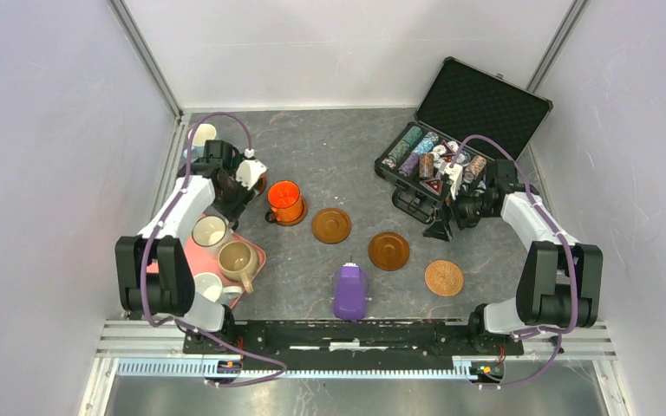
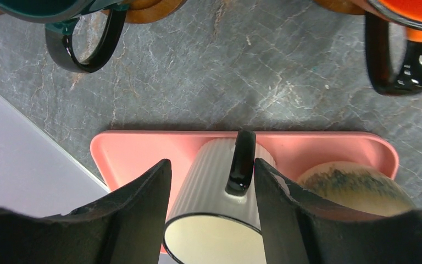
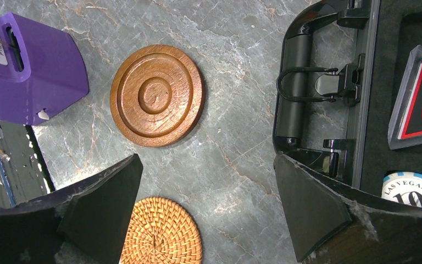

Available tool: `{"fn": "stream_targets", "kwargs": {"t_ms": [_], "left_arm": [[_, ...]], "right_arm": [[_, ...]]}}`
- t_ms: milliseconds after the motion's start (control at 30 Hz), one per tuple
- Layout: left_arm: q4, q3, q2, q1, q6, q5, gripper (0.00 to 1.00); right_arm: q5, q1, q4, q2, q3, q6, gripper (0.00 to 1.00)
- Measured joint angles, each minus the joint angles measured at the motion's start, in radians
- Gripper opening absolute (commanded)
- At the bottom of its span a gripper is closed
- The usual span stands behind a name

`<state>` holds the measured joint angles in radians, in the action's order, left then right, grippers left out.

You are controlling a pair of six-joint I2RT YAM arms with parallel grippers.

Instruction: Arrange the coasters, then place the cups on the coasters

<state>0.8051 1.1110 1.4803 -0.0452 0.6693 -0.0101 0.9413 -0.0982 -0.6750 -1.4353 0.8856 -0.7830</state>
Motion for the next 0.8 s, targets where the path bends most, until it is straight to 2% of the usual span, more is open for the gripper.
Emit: {"fn": "stream_targets", "kwargs": {"t_ms": [300,800], "left_arm": [[-0.034,0.005,0.071,0.051,0.0,-0.053,0.63],[-0.035,0.107,0.18,0.34,0.006,-0.047,0.66]], "right_arm": [[0.0,0.0,0.0,-0.004,0.0,0.0,0.98],[0.0,0.0,0.0,-0.008,0.0,-0.001,0.98]]}}
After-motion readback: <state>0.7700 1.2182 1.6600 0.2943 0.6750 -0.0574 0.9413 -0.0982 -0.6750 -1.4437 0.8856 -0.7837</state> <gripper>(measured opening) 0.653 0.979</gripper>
